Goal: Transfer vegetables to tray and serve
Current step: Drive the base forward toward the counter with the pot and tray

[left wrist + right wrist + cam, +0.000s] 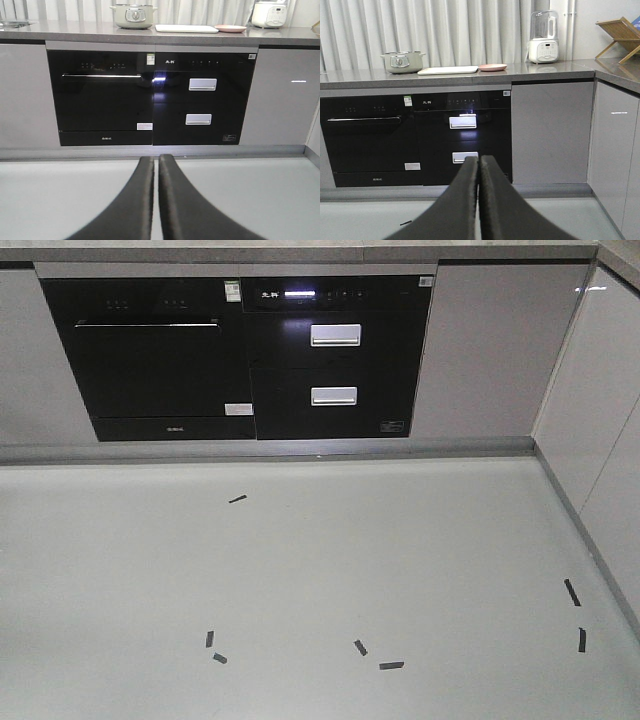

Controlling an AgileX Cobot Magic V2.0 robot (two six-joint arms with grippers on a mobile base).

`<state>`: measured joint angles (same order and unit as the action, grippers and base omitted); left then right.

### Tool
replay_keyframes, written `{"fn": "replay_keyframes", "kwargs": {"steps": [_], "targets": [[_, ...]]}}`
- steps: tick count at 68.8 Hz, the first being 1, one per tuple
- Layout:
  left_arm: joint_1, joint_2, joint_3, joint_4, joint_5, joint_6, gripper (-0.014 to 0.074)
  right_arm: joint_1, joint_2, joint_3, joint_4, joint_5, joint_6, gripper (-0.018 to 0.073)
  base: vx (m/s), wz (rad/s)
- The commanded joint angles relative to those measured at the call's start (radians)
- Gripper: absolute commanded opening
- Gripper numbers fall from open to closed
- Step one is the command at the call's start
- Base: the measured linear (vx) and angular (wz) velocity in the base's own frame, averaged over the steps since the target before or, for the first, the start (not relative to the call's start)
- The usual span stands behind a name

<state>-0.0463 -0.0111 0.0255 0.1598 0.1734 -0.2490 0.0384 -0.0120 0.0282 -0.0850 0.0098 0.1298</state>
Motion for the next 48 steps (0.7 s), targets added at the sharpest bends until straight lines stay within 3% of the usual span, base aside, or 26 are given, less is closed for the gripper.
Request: {"fn": "replay_keyframes", "kwargs": {"steps": [1, 48], "targets": [[0.000, -0.015, 0.022, 0.001, -0.071, -0.009, -0.0006, -0.007, -0.005, 0.015, -0.004, -0.078, 0.000, -0.0003, 0.00, 0.00], [0.000, -0.015, 0.022, 0.001, -0.071, -0.009, -0.0006, -0.007, -0.005, 0.015, -0.004, -0.078, 0.000, -0.0003, 0.01, 0.00]]}}
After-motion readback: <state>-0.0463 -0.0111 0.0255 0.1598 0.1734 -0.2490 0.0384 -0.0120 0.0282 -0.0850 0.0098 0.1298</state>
